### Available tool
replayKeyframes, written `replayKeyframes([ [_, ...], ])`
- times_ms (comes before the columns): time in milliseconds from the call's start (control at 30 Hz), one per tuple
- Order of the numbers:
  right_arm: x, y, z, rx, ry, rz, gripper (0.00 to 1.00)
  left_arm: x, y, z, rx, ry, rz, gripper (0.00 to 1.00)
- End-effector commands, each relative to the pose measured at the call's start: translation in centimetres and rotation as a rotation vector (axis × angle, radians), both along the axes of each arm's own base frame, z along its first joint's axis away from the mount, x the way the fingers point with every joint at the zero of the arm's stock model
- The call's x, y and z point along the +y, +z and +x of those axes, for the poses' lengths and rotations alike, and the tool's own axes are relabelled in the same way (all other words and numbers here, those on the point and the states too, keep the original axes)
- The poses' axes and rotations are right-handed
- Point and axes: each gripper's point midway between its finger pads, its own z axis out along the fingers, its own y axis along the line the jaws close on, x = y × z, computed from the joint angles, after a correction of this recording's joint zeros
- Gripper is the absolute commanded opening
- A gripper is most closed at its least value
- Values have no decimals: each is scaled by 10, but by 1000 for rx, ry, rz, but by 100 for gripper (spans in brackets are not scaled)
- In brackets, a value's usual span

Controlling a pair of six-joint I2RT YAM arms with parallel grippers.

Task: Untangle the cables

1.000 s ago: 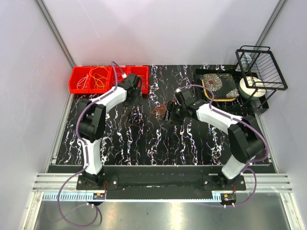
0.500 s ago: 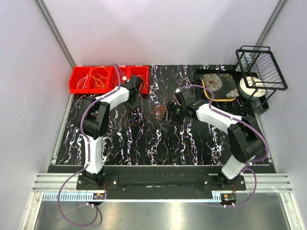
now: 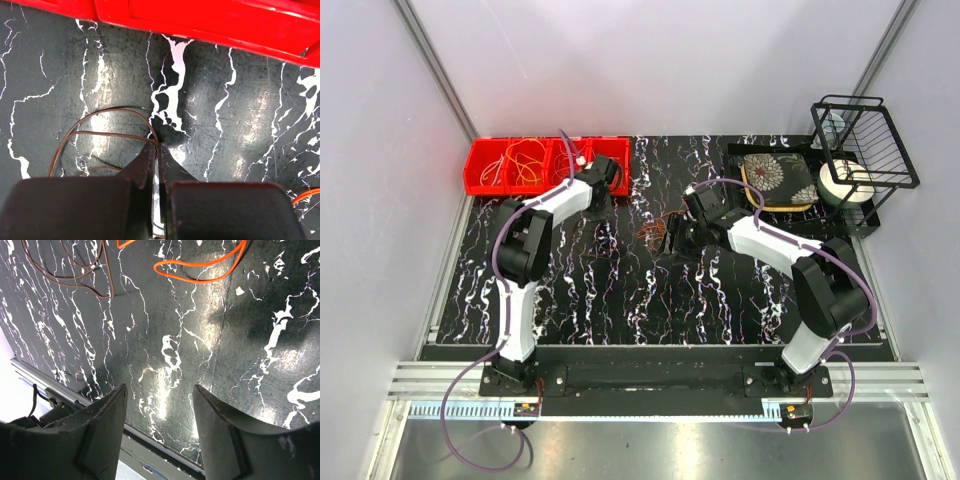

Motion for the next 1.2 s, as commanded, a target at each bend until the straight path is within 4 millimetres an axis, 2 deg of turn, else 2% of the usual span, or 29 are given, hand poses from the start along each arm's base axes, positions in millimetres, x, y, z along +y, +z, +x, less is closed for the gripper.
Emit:
replayKeyframes([
  [0, 5, 5, 4, -11, 12, 32, 61, -7, 27, 10, -63, -21, -29, 0],
  [67, 4, 6, 4, -13, 11, 29, 61, -8, 40, 5, -63, -39, -41, 0],
  [100, 4, 7, 4, -15, 10, 29, 61, -8, 60, 4, -92, -52, -51, 0],
  [167, 4, 6, 4, -14, 12, 29, 61, -8, 82, 1, -108, -69, -56, 0],
  [200, 4, 6, 4, -12, 11, 30, 61, -7, 100, 0, -137, -81, -63, 0],
  [300, 6, 6, 4, -8, 14, 36, 61, -8, 140, -4, -197, -106, -85, 0],
  [500, 5, 8, 4, -11, 13, 34, 61, -8, 208, -7, -329, -157, -113, 0],
  [533, 5, 9, 4, -14, 13, 36, 61, -7, 224, -4, -364, -159, -115, 0],
  [600, 4, 9, 4, -15, 12, 35, 61, -4, 243, -2, -403, -171, -98, 0],
  [633, 5, 10, 3, -16, 14, 36, 61, -4, 261, 2, -445, -174, -102, 0],
  [700, 5, 9, 3, -15, 16, 35, 61, 0, 277, 7, -478, -176, -76, 0],
  [733, 5, 10, 3, -15, 13, 37, 61, -1, 296, 11, -520, -179, -80, 0],
  [767, 5, 10, 3, -15, 15, 37, 61, 0, 300, 16, -532, -178, -76, 0],
  [800, 5, 11, 3, -17, 15, 37, 61, 1, 317, 20, -575, -178, -73, 0],
  [867, 5, 11, 3, -19, 15, 37, 61, 6, 323, 31, -595, -178, -63, 0],
  [933, 4, 12, 3, -22, 15, 36, 60, 10, 338, 41, -641, -182, -60, 0],
  [967, 3, 12, 3, -24, 12, 34, 61, 19, 337, 50, -646, -166, -54, 0],
  [1033, 3, 12, 3, -30, 13, 31, 60, 31, 349, 63, -692, -149, -56, 0],
  [1167, 3, 13, 3, -28, 12, 33, 61, 46, 356, 89, -764, -160, -43, 0],
])
